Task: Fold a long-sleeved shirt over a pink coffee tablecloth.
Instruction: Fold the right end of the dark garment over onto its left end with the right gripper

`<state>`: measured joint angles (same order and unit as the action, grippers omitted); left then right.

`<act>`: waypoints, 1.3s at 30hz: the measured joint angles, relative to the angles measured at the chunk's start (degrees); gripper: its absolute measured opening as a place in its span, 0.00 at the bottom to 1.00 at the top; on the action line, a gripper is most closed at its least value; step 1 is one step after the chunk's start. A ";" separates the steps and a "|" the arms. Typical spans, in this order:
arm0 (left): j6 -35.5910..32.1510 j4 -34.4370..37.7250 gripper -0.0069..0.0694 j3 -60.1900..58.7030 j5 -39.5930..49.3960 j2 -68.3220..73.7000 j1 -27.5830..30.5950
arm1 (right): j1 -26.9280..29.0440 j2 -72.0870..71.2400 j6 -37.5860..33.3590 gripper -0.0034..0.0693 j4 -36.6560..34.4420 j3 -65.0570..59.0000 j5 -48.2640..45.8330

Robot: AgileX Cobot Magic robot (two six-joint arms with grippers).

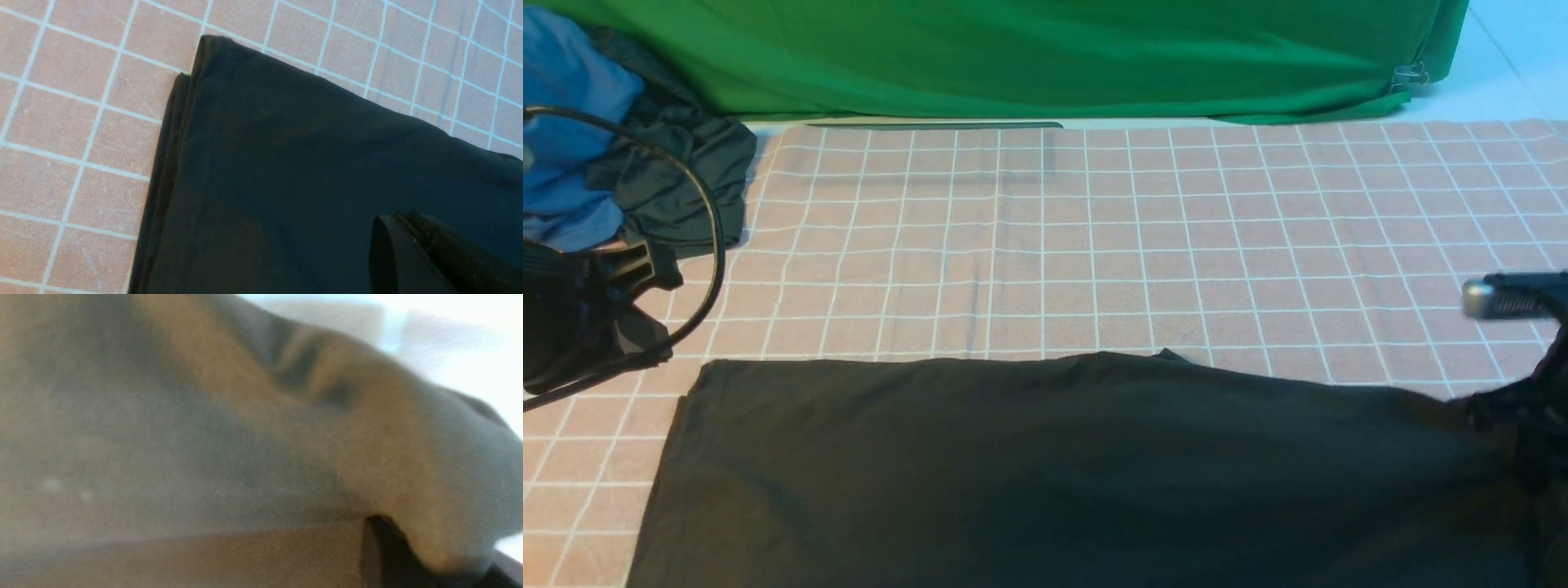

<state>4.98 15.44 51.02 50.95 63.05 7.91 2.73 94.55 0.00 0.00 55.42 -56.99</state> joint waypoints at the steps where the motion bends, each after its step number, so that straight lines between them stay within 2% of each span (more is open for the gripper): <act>1: -0.20 0.42 0.11 0.00 0.04 0.00 0.00 | 1.63 -0.86 0.65 0.24 0.52 1.84 -1.80; 7: -1.14 0.98 0.11 0.00 0.31 0.00 0.00 | 9.33 -1.36 0.95 0.24 1.86 8.39 -10.23; 10: -1.37 2.02 0.11 0.00 0.31 0.00 0.00 | 10.11 -2.13 1.01 0.24 1.43 10.76 -11.71; 12: -2.65 3.15 0.11 0.00 0.21 0.00 0.00 | 9.40 -4.37 0.82 0.24 -2.45 13.44 -12.16; 17: -3.91 5.11 0.11 0.00 -0.46 0.00 0.00 | 2.07 -7.82 1.19 0.24 -9.14 18.52 -12.45; 24: -4.51 6.06 0.11 0.00 -0.59 0.00 0.00 | -12.72 -8.07 3.30 0.24 -18.10 22.04 -12.59; 29: -4.98 6.76 0.11 0.00 -0.59 0.00 0.00 | -22.41 -8.07 4.22 0.24 -23.84 24.97 -9.01; 39: -5.55 7.99 0.11 0.00 -0.59 0.00 0.00 | -33.47 -3.84 5.76 0.24 -33.42 25.82 2.39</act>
<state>-0.57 23.43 51.02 50.36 63.05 7.91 -30.74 90.71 5.76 -33.42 81.25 -54.61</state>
